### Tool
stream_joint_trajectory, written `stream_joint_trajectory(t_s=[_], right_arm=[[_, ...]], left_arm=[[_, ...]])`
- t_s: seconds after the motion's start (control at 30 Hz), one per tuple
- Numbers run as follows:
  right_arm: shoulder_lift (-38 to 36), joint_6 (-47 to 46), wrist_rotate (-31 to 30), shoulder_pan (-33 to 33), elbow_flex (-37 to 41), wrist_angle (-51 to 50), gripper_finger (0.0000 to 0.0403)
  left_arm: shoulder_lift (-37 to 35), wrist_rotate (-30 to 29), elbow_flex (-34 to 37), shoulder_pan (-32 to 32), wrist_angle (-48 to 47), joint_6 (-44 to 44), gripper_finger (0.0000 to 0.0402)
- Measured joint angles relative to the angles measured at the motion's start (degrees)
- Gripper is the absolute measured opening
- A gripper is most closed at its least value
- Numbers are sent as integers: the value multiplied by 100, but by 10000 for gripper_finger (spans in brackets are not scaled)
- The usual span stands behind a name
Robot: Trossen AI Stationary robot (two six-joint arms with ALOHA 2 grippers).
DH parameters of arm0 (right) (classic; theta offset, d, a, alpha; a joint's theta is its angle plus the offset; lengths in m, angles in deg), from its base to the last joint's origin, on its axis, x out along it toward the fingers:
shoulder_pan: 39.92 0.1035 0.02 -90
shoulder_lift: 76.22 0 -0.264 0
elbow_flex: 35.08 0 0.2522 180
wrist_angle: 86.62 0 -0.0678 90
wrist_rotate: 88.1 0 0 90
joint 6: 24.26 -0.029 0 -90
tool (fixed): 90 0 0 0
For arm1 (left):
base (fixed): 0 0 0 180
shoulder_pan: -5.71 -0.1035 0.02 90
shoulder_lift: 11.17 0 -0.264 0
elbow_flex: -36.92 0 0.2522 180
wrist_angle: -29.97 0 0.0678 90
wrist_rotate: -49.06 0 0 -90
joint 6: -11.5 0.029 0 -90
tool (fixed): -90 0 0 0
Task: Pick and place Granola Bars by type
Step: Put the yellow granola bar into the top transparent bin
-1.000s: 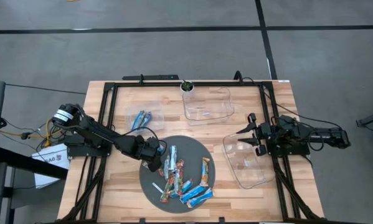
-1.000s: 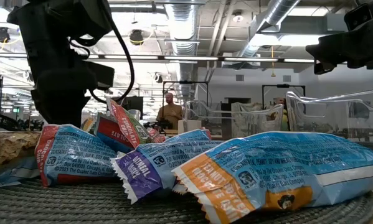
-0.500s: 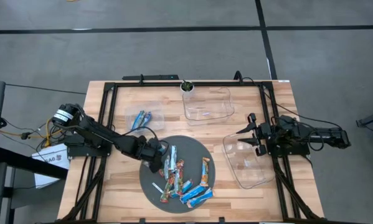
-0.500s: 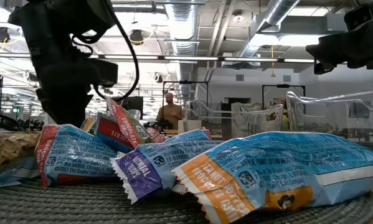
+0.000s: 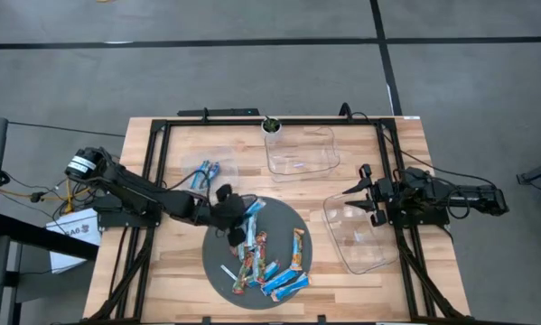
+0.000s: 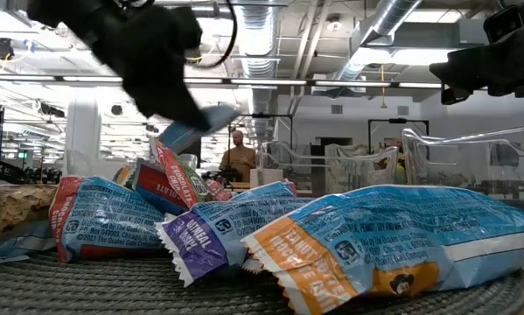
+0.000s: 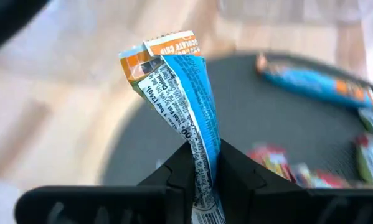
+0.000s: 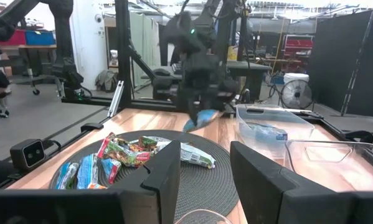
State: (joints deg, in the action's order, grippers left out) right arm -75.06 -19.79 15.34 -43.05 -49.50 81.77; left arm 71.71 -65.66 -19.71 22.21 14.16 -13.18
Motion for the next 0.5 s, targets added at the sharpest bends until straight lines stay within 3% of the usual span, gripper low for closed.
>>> stream_joint_trajectory(t_s=[0.27, 0.5], right_arm=[[0, 0, 0, 0, 2, 0, 133], [0, 0, 0, 0, 2, 0, 133]], left_arm=[[-136, -896, 0, -217, 1317, 1655, 47], [-136, -902, 0, -336, 2653, 3004, 48]])
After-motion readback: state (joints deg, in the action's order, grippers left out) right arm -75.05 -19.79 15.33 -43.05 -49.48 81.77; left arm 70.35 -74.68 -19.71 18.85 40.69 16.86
